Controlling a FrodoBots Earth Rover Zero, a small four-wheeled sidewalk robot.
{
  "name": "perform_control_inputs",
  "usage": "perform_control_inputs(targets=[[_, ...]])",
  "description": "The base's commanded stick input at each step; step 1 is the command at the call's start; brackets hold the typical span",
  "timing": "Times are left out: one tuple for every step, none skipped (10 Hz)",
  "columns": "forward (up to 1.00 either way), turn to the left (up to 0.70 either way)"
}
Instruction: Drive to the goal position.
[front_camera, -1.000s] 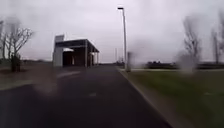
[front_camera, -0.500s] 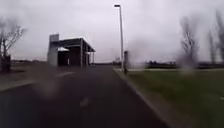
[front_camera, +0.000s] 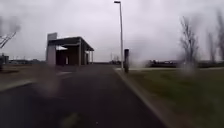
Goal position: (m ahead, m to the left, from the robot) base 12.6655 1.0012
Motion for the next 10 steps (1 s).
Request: perform_control_inputs(targets=[[1.0, 0.0], [1.0, 0.0], [1.0, 0.0], [1.0, 0.0], [1.0, 0.0], [1.0, 0.0], [1.0, 0.0], [1.0, 0.0], [1.0, 0.0], [1.0, 0.39]])
